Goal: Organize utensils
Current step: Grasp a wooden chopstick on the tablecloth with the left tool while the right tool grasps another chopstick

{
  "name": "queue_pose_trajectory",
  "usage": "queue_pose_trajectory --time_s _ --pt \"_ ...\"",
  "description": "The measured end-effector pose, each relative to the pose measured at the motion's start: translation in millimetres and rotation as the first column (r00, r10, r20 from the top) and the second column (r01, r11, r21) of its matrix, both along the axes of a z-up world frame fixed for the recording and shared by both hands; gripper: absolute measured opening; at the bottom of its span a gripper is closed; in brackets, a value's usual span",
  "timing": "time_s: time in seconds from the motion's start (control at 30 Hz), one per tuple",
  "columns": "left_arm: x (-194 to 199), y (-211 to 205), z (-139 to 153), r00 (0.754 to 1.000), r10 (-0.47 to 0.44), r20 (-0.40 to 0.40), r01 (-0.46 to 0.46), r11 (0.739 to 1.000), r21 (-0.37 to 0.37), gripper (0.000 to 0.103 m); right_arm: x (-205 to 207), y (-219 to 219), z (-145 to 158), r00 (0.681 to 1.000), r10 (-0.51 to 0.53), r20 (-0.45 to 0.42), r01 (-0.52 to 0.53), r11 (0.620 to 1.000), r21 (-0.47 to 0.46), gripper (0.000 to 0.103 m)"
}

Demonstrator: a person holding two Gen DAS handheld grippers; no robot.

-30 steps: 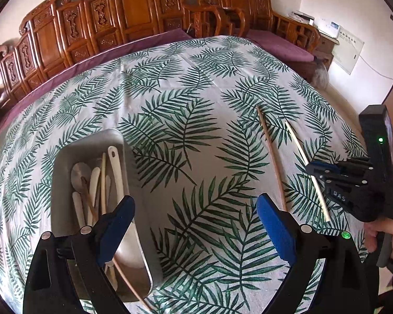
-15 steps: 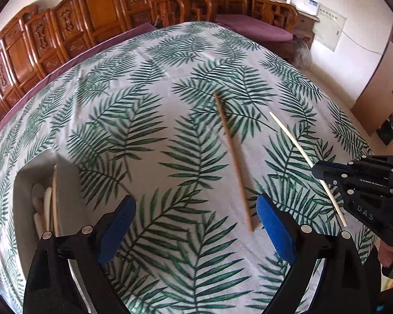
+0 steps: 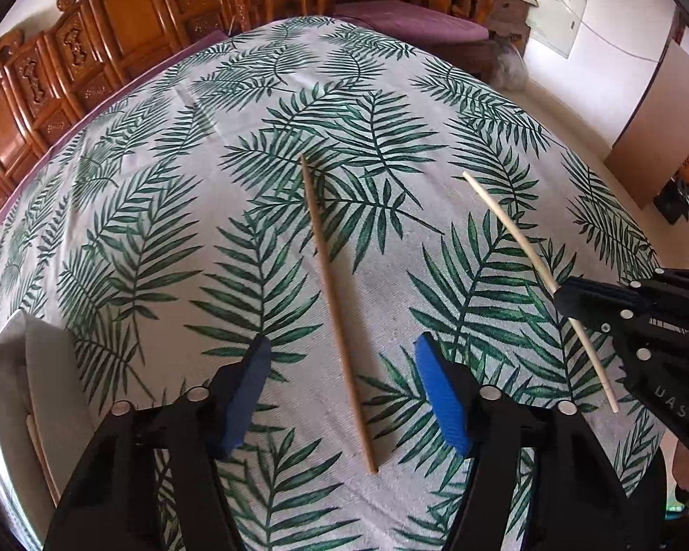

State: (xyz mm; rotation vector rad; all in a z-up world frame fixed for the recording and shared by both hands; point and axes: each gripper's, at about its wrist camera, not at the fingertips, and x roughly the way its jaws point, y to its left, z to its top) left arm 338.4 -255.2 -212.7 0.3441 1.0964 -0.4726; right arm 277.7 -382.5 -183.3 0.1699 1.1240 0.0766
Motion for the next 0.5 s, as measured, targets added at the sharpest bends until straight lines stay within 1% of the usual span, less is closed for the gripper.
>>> queue_pose_trajectory --time_s 0.1,0.27,0.3,0.4,0.47,0.5 --pt "4 -5 -3 1.000 0.001 -0.010 -0.001 1.000 -0.001 0.058 0 -5 1 1.000 -0.013 0.002 0.013 1.000 0.002 0.006" --pt "12 -8 -10 0.999 0.013 -0.029 -0.013 1.000 0.002 0.049 0 -6 1 1.000 -0.011 0.004 0.011 1.000 0.004 0.006" --pt "13 -7 -11 0.999 0.017 -0.034 -0.016 1.000 0.003 0.045 0 -5 1 1.000 -0.010 0.004 0.010 1.000 0.004 0.006" --pt "16 -5 -12 0.999 0.026 -0.039 -0.026 1.000 -0.010 0.045 0 -4 1 1.000 -0.005 0.004 0.005 1.000 0.004 0.006" --pt "16 -6 -12 0.999 0.022 -0.036 -0.022 1.000 -0.011 0.044 1 -2 1 1.000 -0.003 0.005 0.003 1.000 0.004 0.006" --pt "15 -6 -12 0.999 0.017 -0.035 -0.018 1.000 -0.015 0.039 1 -2 2 1.000 -0.002 0.005 0.002 1.000 0.004 0.006"
